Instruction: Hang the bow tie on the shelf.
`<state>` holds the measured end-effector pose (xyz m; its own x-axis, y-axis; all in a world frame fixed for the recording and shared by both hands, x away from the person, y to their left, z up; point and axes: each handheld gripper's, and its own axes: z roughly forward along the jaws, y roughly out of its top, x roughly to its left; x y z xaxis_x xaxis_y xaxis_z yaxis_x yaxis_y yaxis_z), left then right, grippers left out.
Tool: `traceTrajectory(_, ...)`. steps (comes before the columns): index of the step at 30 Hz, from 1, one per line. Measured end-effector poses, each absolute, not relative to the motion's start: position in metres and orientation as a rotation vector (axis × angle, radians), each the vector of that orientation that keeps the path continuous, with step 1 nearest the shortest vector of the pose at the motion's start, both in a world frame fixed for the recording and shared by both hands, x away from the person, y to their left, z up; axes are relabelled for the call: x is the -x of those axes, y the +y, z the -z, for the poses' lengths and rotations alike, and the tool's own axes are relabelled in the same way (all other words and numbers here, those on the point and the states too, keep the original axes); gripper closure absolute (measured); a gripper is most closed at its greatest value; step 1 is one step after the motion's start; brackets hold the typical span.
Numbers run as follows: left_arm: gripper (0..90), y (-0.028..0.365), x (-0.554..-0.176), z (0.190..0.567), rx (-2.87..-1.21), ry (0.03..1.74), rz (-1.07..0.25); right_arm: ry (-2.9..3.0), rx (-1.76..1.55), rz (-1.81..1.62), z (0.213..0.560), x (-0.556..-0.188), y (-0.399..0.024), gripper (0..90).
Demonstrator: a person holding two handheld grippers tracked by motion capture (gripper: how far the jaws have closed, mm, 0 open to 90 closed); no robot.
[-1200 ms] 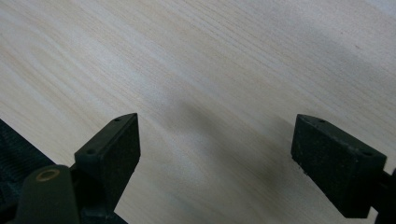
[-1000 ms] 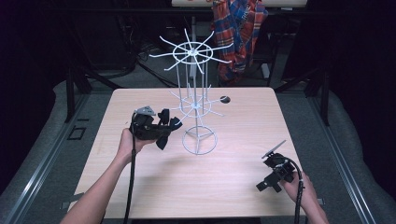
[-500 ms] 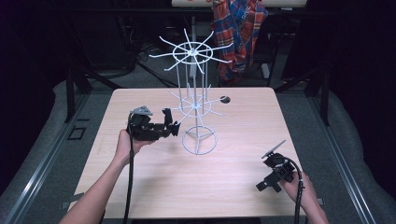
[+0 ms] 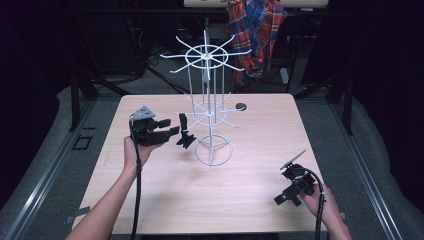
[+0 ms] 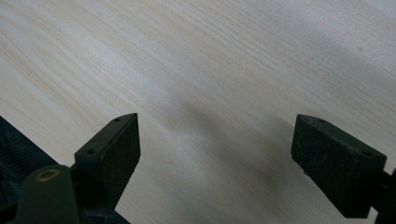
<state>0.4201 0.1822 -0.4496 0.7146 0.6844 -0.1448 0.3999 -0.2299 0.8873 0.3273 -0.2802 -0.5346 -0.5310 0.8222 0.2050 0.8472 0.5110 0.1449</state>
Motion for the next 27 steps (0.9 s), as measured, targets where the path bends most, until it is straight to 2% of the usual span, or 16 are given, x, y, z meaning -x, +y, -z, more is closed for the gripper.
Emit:
traceTrajectory(4,62.1,0.171,-0.429,0.455,-1.841,0.868,-0.331,-2.642,1.458,0.337,0.534,-0.327,-0.28,15.4)
traceTrajectory(14,83.6,0.164,-0.437,0.459,-1.822,0.825,-0.338,-2.633,1.452,0.337,0.536,-0.327,-0.282,15.4)
traceTrajectory(19,88.1,0.16,-0.438,0.459,-1.821,0.808,-0.324,-2.636,1.452,0.335,0.535,-0.327,-0.282,15.4)
traceTrajectory(27,88.3,0.146,-0.442,0.46,-1.857,0.732,-0.268,-2.636,1.449,0.34,0.535,-0.327,-0.282,15.4)
